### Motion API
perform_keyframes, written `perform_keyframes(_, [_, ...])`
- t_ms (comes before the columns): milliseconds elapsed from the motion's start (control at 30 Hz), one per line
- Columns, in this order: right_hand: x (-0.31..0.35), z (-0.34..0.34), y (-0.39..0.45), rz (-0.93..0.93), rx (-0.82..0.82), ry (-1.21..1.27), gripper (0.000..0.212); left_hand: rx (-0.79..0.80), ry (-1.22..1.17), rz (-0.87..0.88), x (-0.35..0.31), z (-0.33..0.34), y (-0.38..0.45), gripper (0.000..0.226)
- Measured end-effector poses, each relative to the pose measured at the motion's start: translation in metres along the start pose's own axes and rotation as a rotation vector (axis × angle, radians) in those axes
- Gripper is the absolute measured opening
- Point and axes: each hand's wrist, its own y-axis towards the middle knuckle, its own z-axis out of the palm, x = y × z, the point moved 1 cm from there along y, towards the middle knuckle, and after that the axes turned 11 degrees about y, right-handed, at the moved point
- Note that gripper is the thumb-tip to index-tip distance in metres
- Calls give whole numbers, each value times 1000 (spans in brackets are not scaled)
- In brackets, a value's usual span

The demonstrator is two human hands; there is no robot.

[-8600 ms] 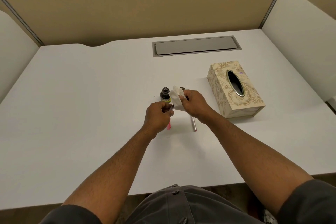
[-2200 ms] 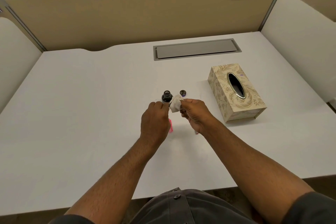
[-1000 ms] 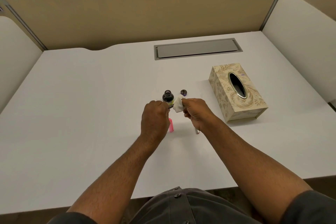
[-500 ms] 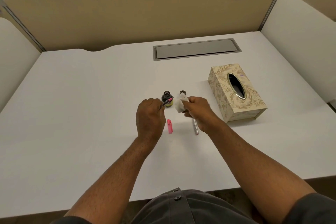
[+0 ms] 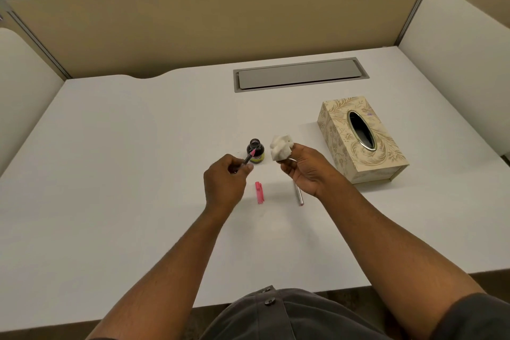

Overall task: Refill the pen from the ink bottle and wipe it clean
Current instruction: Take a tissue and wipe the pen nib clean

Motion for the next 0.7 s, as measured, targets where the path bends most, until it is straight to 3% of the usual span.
perform_keyframes(100, [-4, -5, 2, -97, -61, -175, 5, 262, -290, -208, -1, -2, 2, 11])
perform_keyframes(200, [-8, -4, 3, -163, -71, -241, 9, 385, -343, -256, -3, 1, 0, 18])
perform_keyframes(433, [-16, 9, 0, -173, 42, -313, 10, 287, -28, -78, -5, 6, -5, 21])
perform_keyframes(567, [-7, 9, -2, -112, 40, -84, 14, 214, 177, 44, -7, 3, -4, 21])
perform_keyframes(700, [-1, 0, 2, -100, -90, 85, 13, 195, 138, 14, -6, 1, -2, 23])
